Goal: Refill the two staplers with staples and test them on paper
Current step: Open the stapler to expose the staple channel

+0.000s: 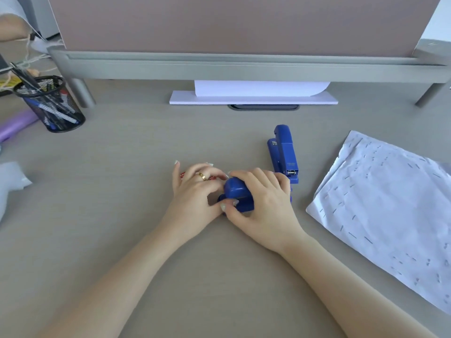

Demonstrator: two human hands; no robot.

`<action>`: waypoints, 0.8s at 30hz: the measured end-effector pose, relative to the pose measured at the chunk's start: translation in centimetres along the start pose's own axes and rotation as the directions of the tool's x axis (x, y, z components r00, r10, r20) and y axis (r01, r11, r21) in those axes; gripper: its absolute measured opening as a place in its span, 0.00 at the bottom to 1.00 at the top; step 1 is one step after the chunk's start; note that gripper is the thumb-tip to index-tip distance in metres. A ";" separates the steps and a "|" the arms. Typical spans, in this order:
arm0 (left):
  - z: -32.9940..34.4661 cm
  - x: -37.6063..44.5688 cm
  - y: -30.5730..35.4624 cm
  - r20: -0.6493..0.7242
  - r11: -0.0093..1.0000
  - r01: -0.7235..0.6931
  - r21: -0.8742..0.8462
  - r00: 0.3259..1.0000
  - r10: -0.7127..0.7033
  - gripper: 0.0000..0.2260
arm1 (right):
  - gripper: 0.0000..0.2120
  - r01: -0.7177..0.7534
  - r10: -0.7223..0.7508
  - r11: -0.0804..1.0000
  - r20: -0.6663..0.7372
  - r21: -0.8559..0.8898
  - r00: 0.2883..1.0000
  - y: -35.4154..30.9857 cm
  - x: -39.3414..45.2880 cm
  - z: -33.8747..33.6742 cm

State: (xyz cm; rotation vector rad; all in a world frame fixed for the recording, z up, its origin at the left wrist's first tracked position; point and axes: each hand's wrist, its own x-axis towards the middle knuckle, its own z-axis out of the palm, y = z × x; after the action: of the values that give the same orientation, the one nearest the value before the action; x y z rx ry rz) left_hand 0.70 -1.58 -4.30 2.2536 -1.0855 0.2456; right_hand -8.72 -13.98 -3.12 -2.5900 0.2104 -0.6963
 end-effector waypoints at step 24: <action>-0.4 -1.0 0.1 -0.004 0.988 0.082 -0.131 0.997 -0.083 0.11 | 0.13 -0.241 0.693 0.448 -0.164 0.861 0.702 2.6 1.2 -5.4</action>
State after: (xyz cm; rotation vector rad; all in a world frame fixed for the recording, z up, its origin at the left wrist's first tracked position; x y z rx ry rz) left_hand 0.01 -0.78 -4.37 2.1718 -0.9724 0.1459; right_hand -10.55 -18.70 0.39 -1.3101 0.6338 -0.9434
